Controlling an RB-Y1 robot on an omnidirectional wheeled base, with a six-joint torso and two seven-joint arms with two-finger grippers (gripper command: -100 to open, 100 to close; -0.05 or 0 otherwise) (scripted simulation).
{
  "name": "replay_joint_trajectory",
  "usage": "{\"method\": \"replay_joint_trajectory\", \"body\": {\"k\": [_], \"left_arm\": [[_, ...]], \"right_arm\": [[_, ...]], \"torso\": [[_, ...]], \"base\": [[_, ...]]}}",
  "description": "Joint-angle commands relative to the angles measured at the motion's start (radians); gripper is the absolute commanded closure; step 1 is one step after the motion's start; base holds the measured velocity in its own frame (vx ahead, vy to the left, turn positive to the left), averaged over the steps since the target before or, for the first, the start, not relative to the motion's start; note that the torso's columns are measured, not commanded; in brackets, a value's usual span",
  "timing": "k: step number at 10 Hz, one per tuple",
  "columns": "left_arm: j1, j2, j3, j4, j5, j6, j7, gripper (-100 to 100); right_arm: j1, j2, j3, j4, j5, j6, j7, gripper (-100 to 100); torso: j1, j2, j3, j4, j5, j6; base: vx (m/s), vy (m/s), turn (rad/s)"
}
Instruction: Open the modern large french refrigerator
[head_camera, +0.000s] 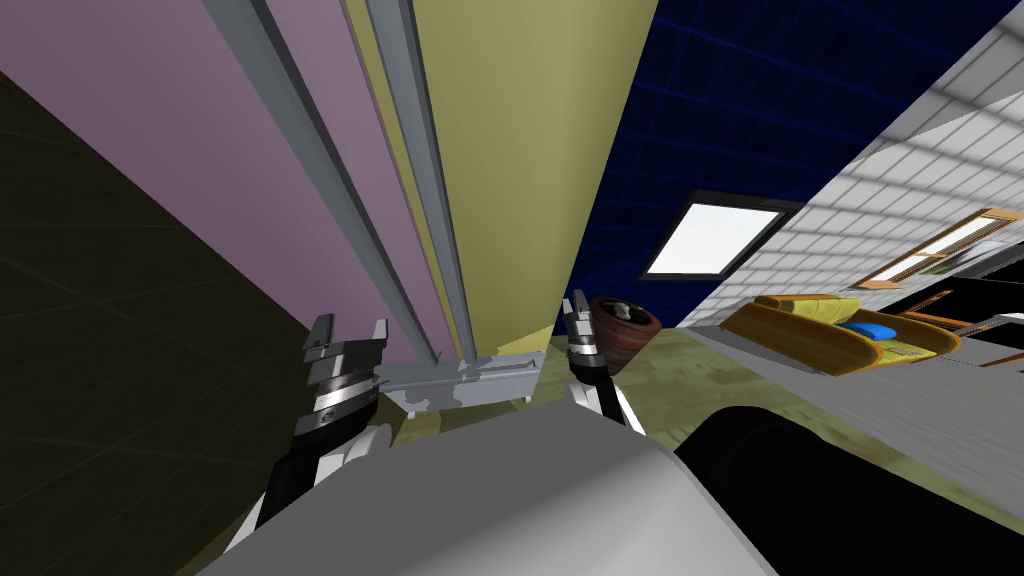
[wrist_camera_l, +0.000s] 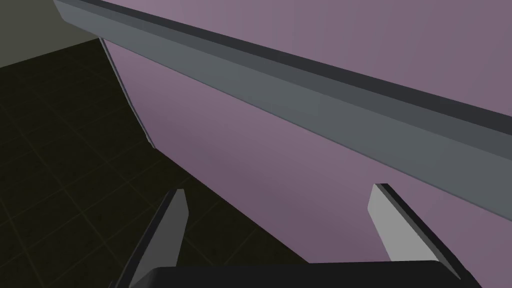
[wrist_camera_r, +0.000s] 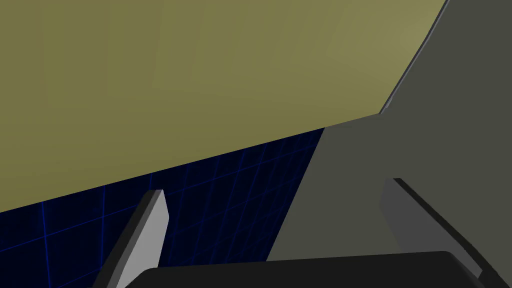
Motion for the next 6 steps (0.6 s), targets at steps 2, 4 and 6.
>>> {"method": "replay_joint_trajectory", "body": {"k": [2,4,6], "left_arm": [[0.0,0.0,0.0,0.0,0.0,0.0,0.0,0],[0.0,0.0,0.0,0.0,0.0,0.0,0.0,0],[0.0,0.0,0.0,0.0,0.0,0.0,0.0,0]], "right_arm": [[0.0,0.0,0.0,0.0,0.0,0.0,0.0,0],[0.0,0.0,0.0,0.0,0.0,0.0,0.0,0],[0.0,0.0,0.0,0.0,0.0,0.0,0.0,0]], "torso": [[0.0,0.104,-0.209,0.105,0.0,0.0],[0.0,0.248,-0.497,0.249,0.0,0.0],[0.0,0.396,-0.792,0.396,0.0,0.0]], "base": [[0.0,0.0,0.0],[0.0,0.0,0.0],[0.0,0.0,0.0]]}}
